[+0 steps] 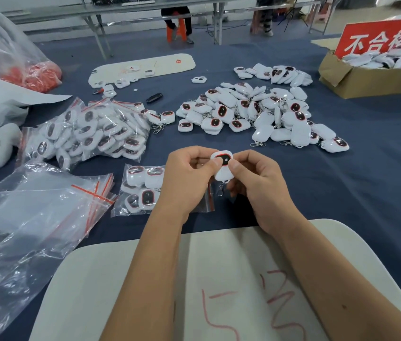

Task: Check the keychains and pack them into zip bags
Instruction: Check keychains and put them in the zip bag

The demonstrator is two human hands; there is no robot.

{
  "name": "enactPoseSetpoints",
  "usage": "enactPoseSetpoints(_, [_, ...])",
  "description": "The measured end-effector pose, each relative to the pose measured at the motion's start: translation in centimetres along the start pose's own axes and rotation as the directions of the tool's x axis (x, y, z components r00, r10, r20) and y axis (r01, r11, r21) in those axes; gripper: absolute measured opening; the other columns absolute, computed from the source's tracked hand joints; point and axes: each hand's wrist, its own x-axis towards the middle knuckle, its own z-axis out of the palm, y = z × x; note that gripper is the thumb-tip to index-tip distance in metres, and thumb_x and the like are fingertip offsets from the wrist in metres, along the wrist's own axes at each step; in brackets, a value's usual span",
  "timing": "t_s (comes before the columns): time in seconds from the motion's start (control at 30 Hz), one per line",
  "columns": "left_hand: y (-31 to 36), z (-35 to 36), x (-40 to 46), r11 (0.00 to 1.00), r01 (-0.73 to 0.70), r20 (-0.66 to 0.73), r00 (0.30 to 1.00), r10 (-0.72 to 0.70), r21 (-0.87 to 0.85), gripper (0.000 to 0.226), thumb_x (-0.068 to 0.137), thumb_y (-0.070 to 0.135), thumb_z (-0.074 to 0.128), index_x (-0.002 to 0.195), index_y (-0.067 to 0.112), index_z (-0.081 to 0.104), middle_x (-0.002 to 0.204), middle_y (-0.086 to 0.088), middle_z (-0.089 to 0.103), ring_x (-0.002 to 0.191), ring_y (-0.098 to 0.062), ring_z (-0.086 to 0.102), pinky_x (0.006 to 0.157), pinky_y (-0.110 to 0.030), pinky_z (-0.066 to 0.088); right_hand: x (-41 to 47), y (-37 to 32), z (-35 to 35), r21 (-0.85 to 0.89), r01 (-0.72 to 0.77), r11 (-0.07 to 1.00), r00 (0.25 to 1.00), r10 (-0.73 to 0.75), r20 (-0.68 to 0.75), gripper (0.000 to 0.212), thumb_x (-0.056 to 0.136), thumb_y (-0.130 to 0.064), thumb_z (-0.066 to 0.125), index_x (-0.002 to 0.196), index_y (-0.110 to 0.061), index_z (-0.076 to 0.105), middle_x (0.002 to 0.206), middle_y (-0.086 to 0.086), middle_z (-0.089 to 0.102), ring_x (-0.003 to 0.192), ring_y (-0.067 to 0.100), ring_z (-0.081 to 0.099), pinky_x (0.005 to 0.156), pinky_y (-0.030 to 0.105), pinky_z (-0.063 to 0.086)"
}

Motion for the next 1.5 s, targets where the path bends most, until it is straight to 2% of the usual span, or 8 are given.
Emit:
enactPoseSetpoints(0.23, [-0.1, 0.4, -0.3, 0.996, -0.082, 0.049, 0.996, 0.08, 0.04, 0.013, 0.094, 0.01, 0.074, 0.102, 0.017, 0.08, 0.089, 0.002, 0.079, 0.087, -0.021, 0.074, 0.084, -0.04, 0.062, 0.1, -0.1, 0.1, -0.096, 0.038, 0.995, 0.995, -0.047, -0.09, 0.016, 0.102, -0.024, 0.066, 0.092, -0.019, 0.076, 0.068, -0.008, 0.068, 0.058, 0.008, 0.055, 0.054, 0.02, 0.048])
enactPoseSetpoints(0.43, [-0.1, 0.4, -0.3, 0.991, -0.105, -0.02, 0.994, 0.107, 0.081, 0.016, 0.085, 0.018, 0.081, 0.099, 0.026, 0.08, 0.088, 0.004, 0.077, 0.083, -0.035, 0.07, 0.08, -0.053, 0.061, -0.1, -0.2, 0.1, -0.093, 0.048, 0.995, 0.996, -0.055, -0.075, 0.016, 0.104, -0.023, 0.064, 0.095, -0.018, 0.076, 0.068, -0.007, 0.067, 0.054, 0.009, 0.052, 0.051, 0.02, 0.044])
enactPoseSetpoints(0.73, [0.2, 0.6, -0.3, 0.981, -0.118, -0.205, 0.967, 0.148, 0.152, 0.008, 0.095, 0.025, 0.071, 0.089, 0.022, 0.075, 0.081, 0.007, 0.075, 0.076, -0.011, 0.07, 0.072, -0.033, 0.057, -0.1, -0.2, 0.0, -0.059, 0.04, 0.997, 0.993, -0.046, -0.109, 0.011, 0.099, -0.007, 0.068, 0.103, -0.015, 0.076, 0.073, -0.008, 0.073, 0.056, 0.003, 0.056, 0.057, 0.017, 0.048])
enactPoseSetpoints(0.87, [0.4, 0.6, -0.5, 0.812, -0.034, -0.298, 0.921, 0.251, 0.582, 0.018, 0.087, 0.039, 0.07, 0.092, 0.024, 0.062, 0.081, 0.01, 0.065, 0.083, -0.014, 0.062, 0.075, -0.037, 0.052, 0.1, -0.1, 0.0, -0.048, 0.015, 0.999, 0.982, -0.024, -0.19, 0.01, 0.099, -0.013, 0.069, 0.104, -0.02, 0.076, 0.076, -0.01, 0.074, 0.06, 0.002, 0.059, 0.061, 0.019, 0.05])
enactPoseSetpoints(1.03, [0.4, 0.9, -0.7, 0.617, 0.093, -0.251, 0.952, 0.175, 0.781, 0.043, 0.074, 0.053, 0.079, 0.096, 0.026, 0.053, 0.088, 0.009, 0.06, 0.092, -0.018, 0.048, 0.068, -0.035, 0.039, 0.2, 0.2, 0.0, -0.093, 0.03, 0.995, 0.977, -0.049, -0.207, 0.012, 0.098, -0.012, 0.07, 0.102, -0.021, 0.076, 0.077, -0.014, 0.074, 0.061, -0.001, 0.06, 0.063, 0.017, 0.05])
enactPoseSetpoints(1.17, [0.0, -0.1, -0.7, 0.732, 0.118, -0.301, 0.945, 0.124, 0.671, 0.018, 0.082, 0.033, 0.075, 0.086, 0.028, 0.058, 0.081, 0.01, 0.067, 0.086, -0.016, 0.062, 0.07, -0.034, 0.05, 0.1, 0.1, 0.1, -0.038, 0.049, 0.998, 0.983, -0.055, -0.177, 0.008, 0.099, -0.01, 0.069, 0.103, -0.015, 0.073, 0.076, -0.007, 0.074, 0.059, 0.005, 0.06, 0.06, 0.017, 0.05])
enactPoseSetpoints(1.37, [0.3, -1.9, -0.1, 0.93, 0.108, -0.343, 0.939, 0.02, 0.351, 0.019, 0.076, 0.02, 0.086, 0.075, 0.024, 0.067, 0.067, 0.007, 0.069, 0.063, -0.006, 0.066, 0.064, -0.025, 0.051, -0.1, -0.4, 1.0, 0.402, 0.0, 0.916, 1.0, 0.009, -0.021, 0.013, 0.101, -0.003, 0.064, 0.113, 0.002, 0.061, 0.101, 0.019, 0.075, 0.092, 0.031, 0.078, 0.081, 0.03, 0.062])
enactPoseSetpoints(1.5, [0.4, -2.2, 0.0, 0.984, 0.103, -0.377, 0.925, -0.04, 0.148, 0.02, 0.075, 0.021, 0.09, 0.075, 0.022, 0.07, 0.067, 0.002, 0.072, 0.065, -0.017, 0.072, 0.069, -0.038, 0.061, -0.5, -0.3, 2.7, 0.119, -0.006, 0.993, 0.998, -0.002, 0.068, 0.008, 0.1, 0.001, 0.064, 0.107, -0.002, 0.06, 0.081, 0.011, 0.078, 0.075, 0.02, 0.077, 0.068, 0.027, 0.061])
